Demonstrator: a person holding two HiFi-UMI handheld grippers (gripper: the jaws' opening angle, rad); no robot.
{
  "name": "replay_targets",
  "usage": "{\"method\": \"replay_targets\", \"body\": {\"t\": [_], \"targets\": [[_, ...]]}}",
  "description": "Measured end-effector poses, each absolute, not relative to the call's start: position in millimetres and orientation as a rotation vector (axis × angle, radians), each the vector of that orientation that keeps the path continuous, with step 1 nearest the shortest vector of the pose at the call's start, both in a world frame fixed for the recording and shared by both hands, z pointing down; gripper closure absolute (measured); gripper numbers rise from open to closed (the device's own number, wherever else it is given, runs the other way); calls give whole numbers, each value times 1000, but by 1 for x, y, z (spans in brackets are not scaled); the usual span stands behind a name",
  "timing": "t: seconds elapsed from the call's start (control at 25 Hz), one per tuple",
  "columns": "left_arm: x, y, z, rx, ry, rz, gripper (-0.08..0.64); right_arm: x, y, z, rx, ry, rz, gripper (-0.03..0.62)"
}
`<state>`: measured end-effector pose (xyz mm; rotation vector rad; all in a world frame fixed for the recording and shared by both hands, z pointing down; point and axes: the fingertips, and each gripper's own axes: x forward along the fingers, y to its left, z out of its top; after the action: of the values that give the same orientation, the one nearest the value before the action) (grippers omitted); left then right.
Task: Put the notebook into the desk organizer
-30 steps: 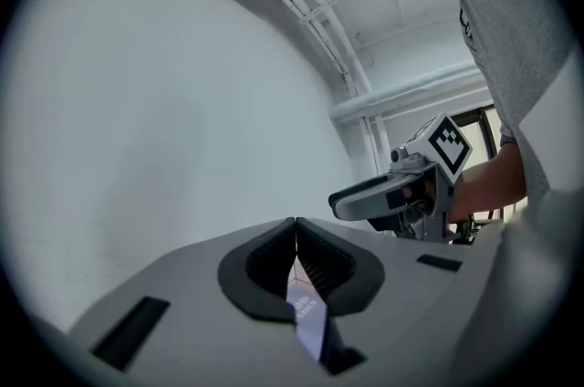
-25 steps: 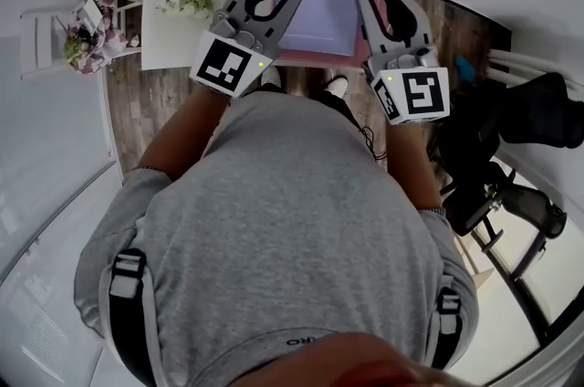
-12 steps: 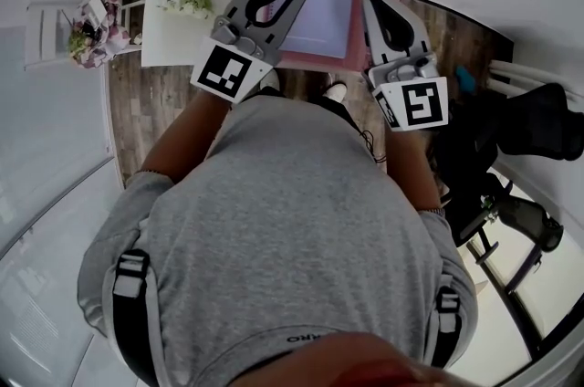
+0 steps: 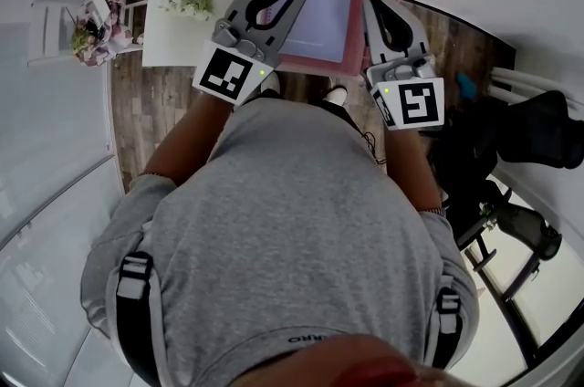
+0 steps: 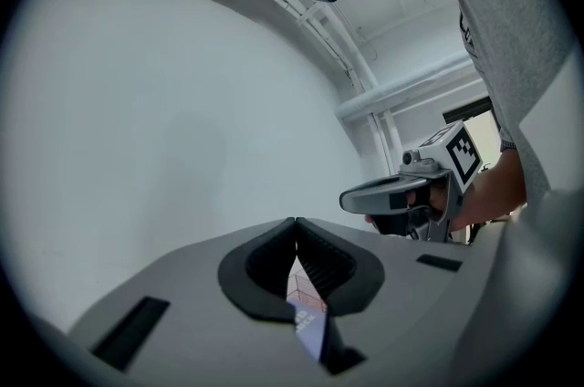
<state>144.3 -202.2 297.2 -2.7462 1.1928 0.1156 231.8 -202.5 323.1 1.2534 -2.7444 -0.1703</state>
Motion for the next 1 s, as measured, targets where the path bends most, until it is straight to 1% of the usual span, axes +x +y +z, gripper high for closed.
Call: {"method": "replay_targets", "body": {"t": [1.0], "targets": [[146,-204,302,-2739,1213,105,540,237,-206,323,1275,-2738,-178,586]]}}
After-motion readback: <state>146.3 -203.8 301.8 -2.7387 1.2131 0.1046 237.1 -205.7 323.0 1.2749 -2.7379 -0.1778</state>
